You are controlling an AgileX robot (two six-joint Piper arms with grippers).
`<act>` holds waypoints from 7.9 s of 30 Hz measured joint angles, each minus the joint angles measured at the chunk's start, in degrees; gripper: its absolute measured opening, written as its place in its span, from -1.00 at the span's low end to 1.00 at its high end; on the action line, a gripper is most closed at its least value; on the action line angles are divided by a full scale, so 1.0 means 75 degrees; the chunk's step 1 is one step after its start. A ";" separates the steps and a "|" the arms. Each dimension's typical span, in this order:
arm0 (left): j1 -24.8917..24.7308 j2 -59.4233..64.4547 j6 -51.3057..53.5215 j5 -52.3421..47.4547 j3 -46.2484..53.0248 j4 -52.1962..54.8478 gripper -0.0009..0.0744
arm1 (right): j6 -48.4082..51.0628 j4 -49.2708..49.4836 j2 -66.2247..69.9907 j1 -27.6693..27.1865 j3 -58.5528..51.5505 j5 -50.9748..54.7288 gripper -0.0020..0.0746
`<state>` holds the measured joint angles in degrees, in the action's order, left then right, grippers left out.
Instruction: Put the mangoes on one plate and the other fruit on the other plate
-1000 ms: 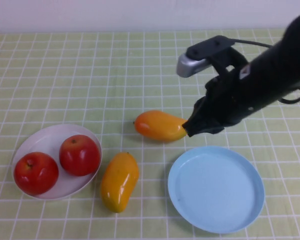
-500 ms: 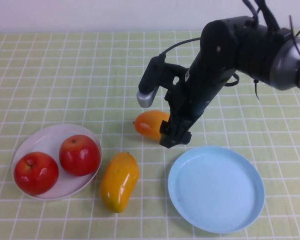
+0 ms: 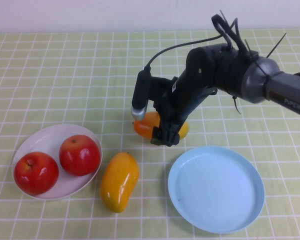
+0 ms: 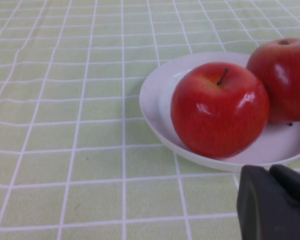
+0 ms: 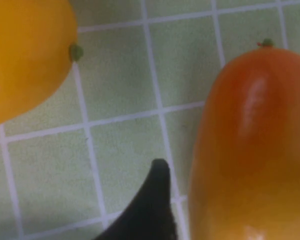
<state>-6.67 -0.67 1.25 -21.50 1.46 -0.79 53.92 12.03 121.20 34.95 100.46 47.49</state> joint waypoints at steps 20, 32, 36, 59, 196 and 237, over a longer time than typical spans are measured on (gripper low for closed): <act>0.0000 0.0000 0.0000 0.0000 0.0000 0.0000 -0.98 | -0.0601 -0.0017 0.0721 0.0000 0.0587 0.0288 0.51; 0.0000 0.0000 0.0000 0.0000 0.0000 0.0000 -0.98 | -0.6957 -0.1438 -0.0452 0.0002 0.1116 0.2180 0.51; 0.0000 0.0000 0.0000 0.0000 0.0000 0.0000 -0.98 | -0.8956 -0.1965 -0.1400 0.0002 0.0182 0.2671 0.51; 0.0000 0.0000 0.0000 0.0000 0.0000 0.0000 -0.98 | -1.0360 -0.0706 -0.2905 0.0225 -0.4713 0.0258 0.76; 0.0000 0.0000 0.0000 0.0000 0.0000 0.0011 -0.98 | -0.8489 -0.1136 -0.6972 -0.0128 -0.4883 0.2985 -0.98; 0.0000 0.0000 0.0000 0.0000 0.0000 0.0029 -0.98 | -0.7397 -0.1488 -1.5977 -0.4506 -1.3583 -0.6124 -0.99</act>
<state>-6.67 -0.67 1.25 -21.50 1.46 -0.58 -1.56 0.87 1.38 1.15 -1.41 1.56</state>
